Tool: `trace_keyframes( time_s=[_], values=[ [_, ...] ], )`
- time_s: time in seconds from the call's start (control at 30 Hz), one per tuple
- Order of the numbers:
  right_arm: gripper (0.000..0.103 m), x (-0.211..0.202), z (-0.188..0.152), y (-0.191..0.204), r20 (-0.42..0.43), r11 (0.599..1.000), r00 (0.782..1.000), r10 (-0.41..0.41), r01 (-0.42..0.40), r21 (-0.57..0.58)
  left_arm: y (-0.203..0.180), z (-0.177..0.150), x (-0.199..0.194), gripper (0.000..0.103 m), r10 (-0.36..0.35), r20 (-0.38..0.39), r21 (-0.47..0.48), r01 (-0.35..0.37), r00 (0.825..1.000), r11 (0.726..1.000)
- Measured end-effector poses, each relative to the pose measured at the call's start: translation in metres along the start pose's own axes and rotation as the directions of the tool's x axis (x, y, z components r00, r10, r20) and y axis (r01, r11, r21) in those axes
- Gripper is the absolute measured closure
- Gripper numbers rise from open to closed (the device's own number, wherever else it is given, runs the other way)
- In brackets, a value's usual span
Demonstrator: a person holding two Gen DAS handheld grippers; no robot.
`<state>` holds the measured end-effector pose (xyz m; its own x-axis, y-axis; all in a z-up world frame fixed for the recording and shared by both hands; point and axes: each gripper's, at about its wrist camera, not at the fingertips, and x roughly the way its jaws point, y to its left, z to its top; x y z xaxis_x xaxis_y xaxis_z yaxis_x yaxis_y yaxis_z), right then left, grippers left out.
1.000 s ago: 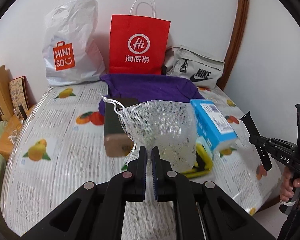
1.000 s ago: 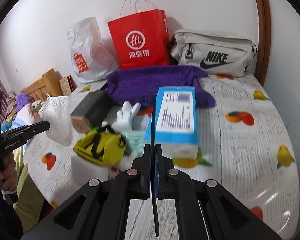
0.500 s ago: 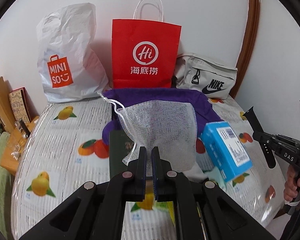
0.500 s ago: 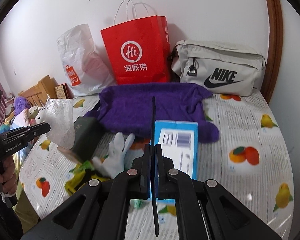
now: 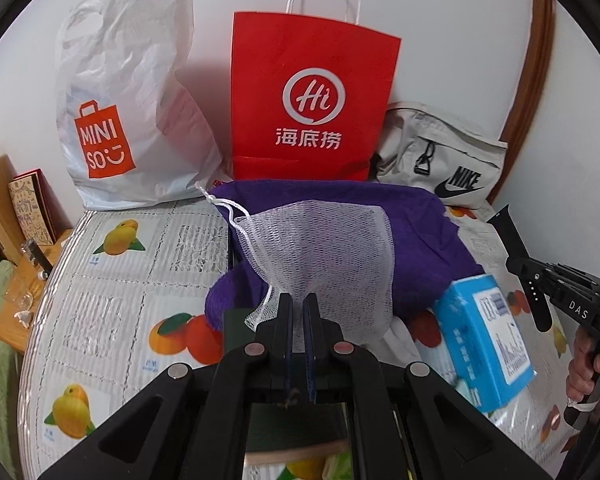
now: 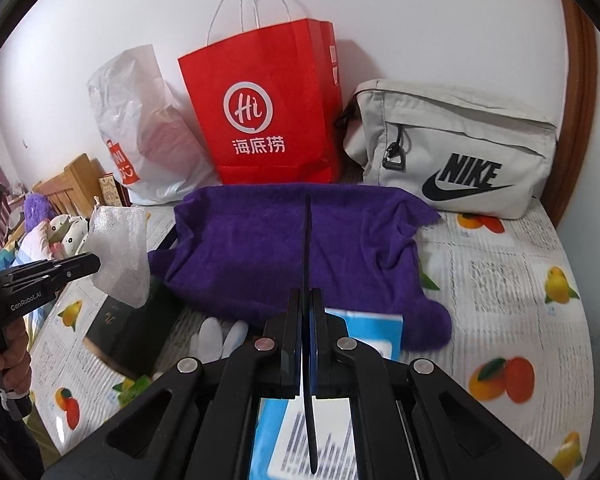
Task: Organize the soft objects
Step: 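Carry the mesh bag with the left gripper onto the purple towel while the right gripper carries the strap there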
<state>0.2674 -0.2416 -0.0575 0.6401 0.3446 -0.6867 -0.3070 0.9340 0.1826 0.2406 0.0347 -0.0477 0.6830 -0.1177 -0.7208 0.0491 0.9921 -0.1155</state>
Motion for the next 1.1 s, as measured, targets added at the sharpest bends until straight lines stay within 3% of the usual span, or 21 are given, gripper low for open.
trace_keyframes(
  time_s=[0.4,0.77,1.1],
  values=[
    [0.100,0.055,0.038,-0.026,-0.018,1.000,1.000,0.017,-0.017,0.026,-0.005,0.045,0.061,0.097,0.005,-0.065,-0.001,-0.005,0.998,1.000],
    [0.100,0.111,0.045,-0.044,-0.139,0.998,0.990,0.036,-0.030,0.050,-0.007,0.071,0.123,0.097,0.016,-0.141,0.004,-0.015,0.990,1.000],
    [0.100,0.138,0.045,-0.052,-0.219,0.997,0.975,0.045,-0.031,0.064,0.002,0.073,0.158,0.096,0.024,-0.225,-0.023,-0.029,0.974,0.999]
  ],
)
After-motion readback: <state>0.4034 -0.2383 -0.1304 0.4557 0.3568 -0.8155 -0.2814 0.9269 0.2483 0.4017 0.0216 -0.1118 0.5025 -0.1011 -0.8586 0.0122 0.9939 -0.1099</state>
